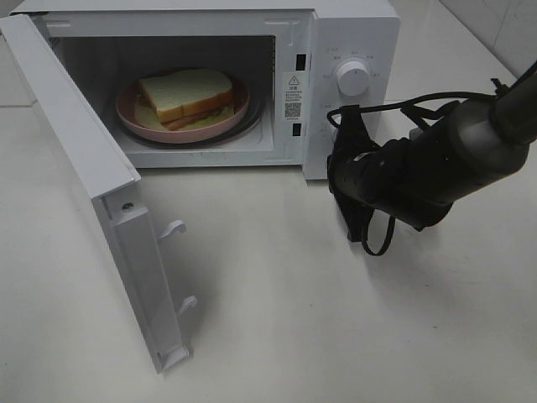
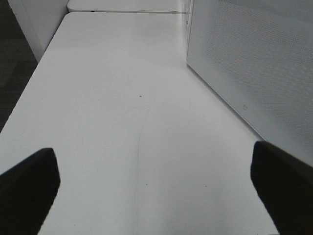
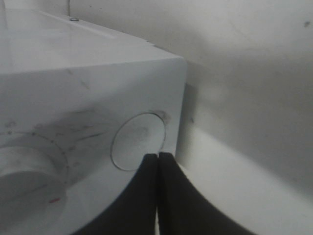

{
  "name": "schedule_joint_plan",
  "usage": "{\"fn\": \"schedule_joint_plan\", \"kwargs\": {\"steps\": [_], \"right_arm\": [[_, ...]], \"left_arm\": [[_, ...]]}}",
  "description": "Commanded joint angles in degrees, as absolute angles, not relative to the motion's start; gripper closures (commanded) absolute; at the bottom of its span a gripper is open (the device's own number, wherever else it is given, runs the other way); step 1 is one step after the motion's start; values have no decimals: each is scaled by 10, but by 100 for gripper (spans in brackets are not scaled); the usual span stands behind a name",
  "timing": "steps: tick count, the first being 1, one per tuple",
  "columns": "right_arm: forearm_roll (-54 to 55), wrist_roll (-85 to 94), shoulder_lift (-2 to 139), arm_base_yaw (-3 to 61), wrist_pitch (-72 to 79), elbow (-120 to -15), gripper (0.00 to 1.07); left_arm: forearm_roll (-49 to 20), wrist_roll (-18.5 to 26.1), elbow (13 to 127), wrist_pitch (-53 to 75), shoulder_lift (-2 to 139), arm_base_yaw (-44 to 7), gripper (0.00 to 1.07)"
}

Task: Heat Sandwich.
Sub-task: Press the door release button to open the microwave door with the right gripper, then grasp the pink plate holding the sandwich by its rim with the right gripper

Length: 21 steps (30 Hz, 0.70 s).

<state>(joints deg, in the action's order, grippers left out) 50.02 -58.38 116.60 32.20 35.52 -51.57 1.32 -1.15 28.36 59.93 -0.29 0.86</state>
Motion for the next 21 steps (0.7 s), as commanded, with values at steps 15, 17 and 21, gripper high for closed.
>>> {"fn": "schedule_joint_plan", "kwargs": {"steps": [15,17,21], "right_arm": [[484,-192,982,320,89,-459,107],[484,-160,972,320,72,-459,107],[481,-62,939,320,-12,-459,107]], "left_arm": [[12,-11,282,594,-12,10,7],[12,-11,282,594,-12,10,7],[12,-11,282,594,-12,10,7]]}}
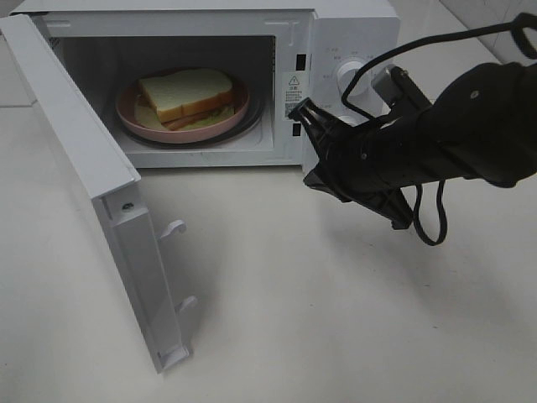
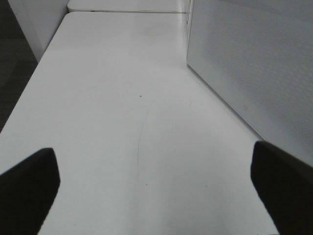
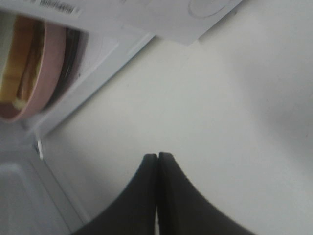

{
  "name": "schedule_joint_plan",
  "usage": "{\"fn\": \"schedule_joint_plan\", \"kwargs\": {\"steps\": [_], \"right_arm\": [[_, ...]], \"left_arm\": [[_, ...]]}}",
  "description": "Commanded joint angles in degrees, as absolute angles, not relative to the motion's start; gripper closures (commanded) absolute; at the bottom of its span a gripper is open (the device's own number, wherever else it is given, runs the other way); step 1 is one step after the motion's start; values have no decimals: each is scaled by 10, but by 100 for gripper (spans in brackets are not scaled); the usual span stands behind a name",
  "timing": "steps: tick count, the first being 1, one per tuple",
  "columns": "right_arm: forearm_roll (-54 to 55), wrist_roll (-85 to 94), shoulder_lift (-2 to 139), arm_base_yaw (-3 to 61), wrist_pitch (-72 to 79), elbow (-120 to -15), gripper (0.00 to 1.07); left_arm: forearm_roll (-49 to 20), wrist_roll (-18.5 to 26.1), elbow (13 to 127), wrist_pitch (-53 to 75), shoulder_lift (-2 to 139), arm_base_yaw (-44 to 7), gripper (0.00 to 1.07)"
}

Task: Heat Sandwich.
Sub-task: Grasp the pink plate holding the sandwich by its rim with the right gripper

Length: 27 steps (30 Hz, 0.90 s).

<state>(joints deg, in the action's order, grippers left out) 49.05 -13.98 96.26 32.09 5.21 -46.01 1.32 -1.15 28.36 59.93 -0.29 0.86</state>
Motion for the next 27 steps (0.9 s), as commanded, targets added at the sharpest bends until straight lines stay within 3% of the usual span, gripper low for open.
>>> {"fn": "schedule_joint_plan", "kwargs": {"steps": [1,18,27], "right_arm": [[476,-48,933,320,-34,-459,107],[212,15,894,320,-349,-505,105],[132,229,894,320,-498,-560,103]], "left_arm": [[12,-11,282,594,-12,10,7],[12,-11,282,594,-12,10,7],[12,-11,282,594,-12,10,7]]}}
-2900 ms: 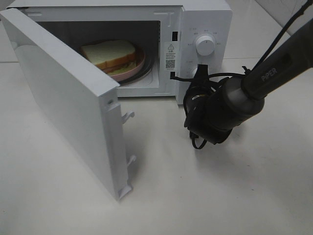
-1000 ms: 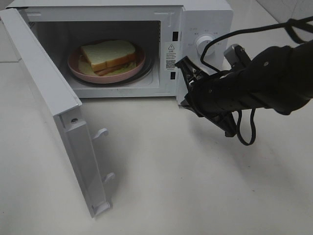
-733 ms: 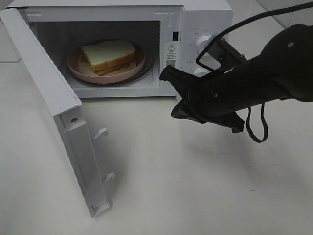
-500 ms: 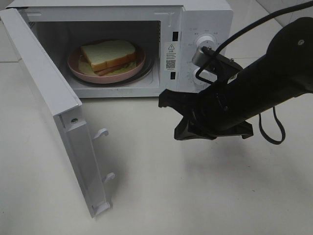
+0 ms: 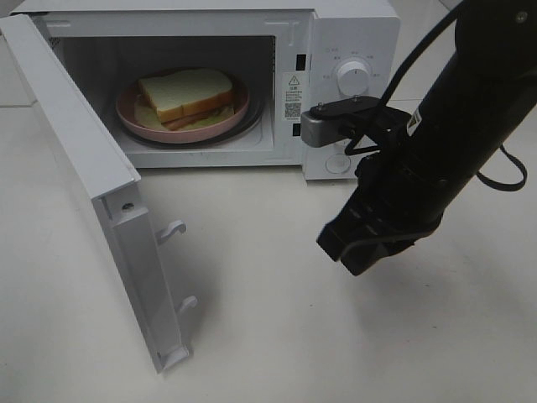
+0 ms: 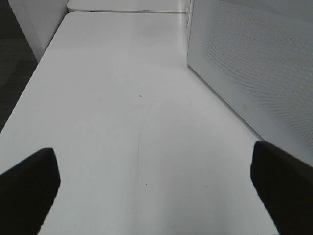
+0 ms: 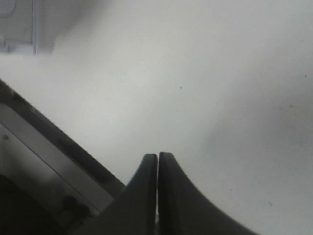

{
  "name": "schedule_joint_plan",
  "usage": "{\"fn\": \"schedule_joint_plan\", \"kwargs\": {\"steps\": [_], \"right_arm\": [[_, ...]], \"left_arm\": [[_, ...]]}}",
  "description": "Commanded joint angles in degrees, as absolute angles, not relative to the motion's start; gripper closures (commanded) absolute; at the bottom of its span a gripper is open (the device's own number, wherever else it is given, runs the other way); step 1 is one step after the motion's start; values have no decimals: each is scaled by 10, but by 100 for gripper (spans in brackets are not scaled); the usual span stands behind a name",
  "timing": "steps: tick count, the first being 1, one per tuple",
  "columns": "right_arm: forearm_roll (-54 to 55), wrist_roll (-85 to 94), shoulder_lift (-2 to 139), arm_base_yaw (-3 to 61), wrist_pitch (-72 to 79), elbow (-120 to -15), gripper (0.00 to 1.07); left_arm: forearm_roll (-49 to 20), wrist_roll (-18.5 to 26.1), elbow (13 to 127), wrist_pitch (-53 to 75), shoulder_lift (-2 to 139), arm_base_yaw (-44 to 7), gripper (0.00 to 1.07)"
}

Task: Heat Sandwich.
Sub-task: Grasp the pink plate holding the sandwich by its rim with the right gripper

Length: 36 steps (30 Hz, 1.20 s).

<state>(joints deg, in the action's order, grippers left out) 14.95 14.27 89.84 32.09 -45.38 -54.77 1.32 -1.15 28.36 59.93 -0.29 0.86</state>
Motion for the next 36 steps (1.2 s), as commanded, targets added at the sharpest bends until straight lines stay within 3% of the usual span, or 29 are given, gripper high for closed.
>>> {"fn": "schedule_joint_plan", "kwargs": {"steps": [1,16,24,36], "right_arm": [[127,281,894,320,-509,-564,103],[83,683,894,320,-517,-566,101],[48,786,894,320,-517,-566,98],[-8,800,894,322,-498,-566,91]], "left_arm": [[12,-11,282,594,-12,10,7],[12,-11,282,594,-12,10,7],[12,-11,282,594,-12,10,7],[12,-11,282,594,-12,10,7]]}}
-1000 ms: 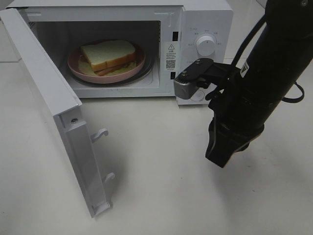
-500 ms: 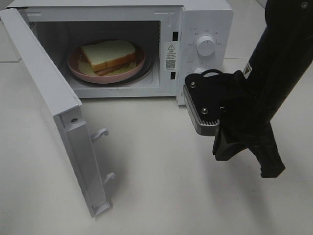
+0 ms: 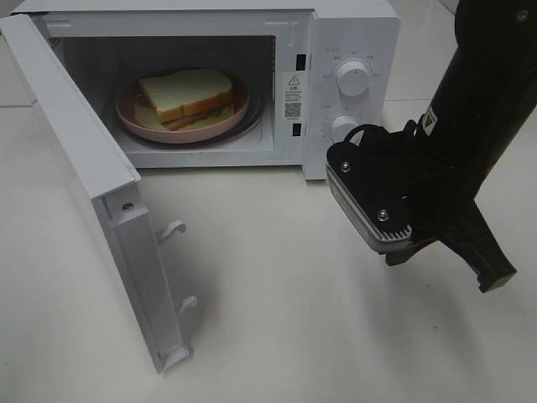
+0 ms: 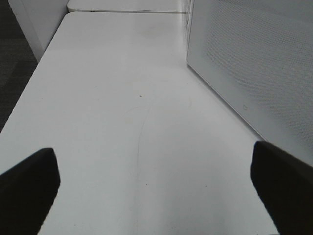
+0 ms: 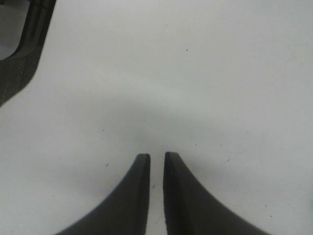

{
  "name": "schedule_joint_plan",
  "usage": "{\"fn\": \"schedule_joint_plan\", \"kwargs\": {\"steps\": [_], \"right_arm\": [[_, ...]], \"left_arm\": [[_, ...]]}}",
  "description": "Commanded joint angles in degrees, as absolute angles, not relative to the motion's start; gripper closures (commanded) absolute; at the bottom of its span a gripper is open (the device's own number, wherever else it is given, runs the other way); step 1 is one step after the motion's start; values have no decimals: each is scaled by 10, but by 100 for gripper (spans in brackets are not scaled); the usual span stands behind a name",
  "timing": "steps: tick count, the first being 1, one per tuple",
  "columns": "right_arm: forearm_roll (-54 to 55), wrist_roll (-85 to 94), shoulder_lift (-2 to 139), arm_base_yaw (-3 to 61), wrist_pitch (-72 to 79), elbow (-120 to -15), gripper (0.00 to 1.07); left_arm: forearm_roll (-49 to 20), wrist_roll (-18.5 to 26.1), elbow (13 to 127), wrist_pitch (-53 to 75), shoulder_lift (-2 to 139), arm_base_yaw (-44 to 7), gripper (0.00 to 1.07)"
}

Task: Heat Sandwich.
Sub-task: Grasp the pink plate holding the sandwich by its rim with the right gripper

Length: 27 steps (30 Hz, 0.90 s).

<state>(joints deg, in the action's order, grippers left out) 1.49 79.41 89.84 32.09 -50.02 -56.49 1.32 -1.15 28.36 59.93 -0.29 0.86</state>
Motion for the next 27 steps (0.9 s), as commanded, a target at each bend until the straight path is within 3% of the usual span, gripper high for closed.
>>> {"fn": "schedule_joint_plan", "kwargs": {"steps": [1,5,7,9,10,11,12,16,27], "right_arm": [[-13,800,894,322,-497,-566,88],[-17,800,894,322,-477,-566,75],[-18,786,894,322,-447,-566,60],[-18,775,894,322,-438,-566,55],[-19,764,894,322,-431,-566,48],[-21,735,894,322,-421,-566,35],[-21,735,894,322,-421,-566,35],[-26,693,894,322,-413,-571,8],[-42,694,894,322,-412,-601,9]], "left_arm": [[12,-11,282,594,-12,10,7],[12,-11,282,594,-12,10,7],[12,-11,282,594,-12,10,7],[12,-11,282,594,-12,10,7],[12,-11,282,594,-12,10,7],[12,-11,282,594,-12,10,7],[12,-11,282,594,-12,10,7],[12,-11,282,594,-12,10,7],[12,-11,282,594,-12,10,7]]}}
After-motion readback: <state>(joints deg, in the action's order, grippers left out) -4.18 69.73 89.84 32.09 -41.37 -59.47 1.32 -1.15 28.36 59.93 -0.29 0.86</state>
